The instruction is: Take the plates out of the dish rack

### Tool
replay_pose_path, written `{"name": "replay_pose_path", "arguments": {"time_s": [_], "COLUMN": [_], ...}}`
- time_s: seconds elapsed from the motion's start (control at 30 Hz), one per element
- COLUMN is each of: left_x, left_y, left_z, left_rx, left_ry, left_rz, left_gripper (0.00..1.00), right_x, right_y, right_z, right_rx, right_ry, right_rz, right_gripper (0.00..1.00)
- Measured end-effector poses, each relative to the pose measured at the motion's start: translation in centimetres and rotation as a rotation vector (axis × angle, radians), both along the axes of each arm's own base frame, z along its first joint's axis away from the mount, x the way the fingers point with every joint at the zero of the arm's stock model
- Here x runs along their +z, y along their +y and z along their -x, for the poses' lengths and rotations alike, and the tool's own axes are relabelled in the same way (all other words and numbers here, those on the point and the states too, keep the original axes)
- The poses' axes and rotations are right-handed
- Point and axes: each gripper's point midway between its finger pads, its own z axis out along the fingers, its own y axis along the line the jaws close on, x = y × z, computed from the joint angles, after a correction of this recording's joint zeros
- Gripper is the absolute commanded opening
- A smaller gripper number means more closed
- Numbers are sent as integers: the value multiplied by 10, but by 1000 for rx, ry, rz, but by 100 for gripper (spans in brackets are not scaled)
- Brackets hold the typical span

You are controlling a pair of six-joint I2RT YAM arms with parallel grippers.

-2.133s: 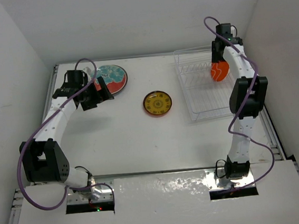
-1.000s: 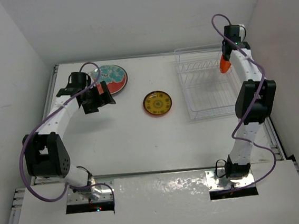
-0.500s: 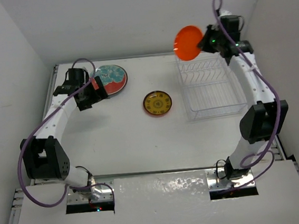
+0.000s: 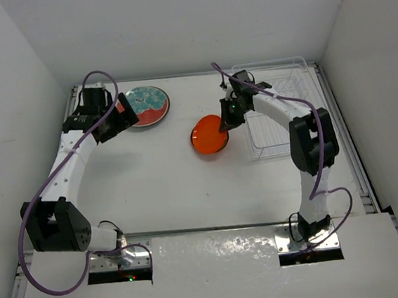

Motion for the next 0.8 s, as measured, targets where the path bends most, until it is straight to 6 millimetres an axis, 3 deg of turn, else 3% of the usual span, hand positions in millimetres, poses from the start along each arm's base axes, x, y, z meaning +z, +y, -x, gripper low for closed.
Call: {"name": "replay_pose_path", "arguments": {"time_s": [0.13, 0.2, 0.27, 0.3, 0.33, 0.47, 0.6, 0.7, 0.8], "left_x": [-2, -1, -1, 0, 0, 1, 1, 18, 42], "left_y": [-4, -5, -6, -7, -7, -7, 2, 17, 34], "left_z": [2, 2, 3, 3, 3, 4, 9, 8, 3], "left_rx": [-20, -28, -36, -41, -43, -60, -48, 5, 77], "left_ry": [6, 5, 4, 2, 2, -3, 21, 8, -41], "left_rz": [13, 17, 19, 20, 21, 10, -42, -105, -171], "left_gripper": [100, 100, 100, 100, 100, 100, 100, 100, 100], "right_x": [-7, -4, 2, 5, 10, 26, 41, 61, 98], "right_y": [-10, -10, -8, -7, -5, -2, -19, -37, -61], "right_z": [-5, -7, -11, -14, -19, -35, -40, -43, -30], "right_rx": [-13, -12, -18, -18, -21, -13, -23, -34, -65], "right_ry": [5, -2, -13, -22, -35, -86, -113, -165, -243], "right_rz": [23, 27, 23, 19, 15, 16, 113, 210, 284], "right_gripper": [6, 21, 46, 92, 99, 99, 99, 99, 99]}}
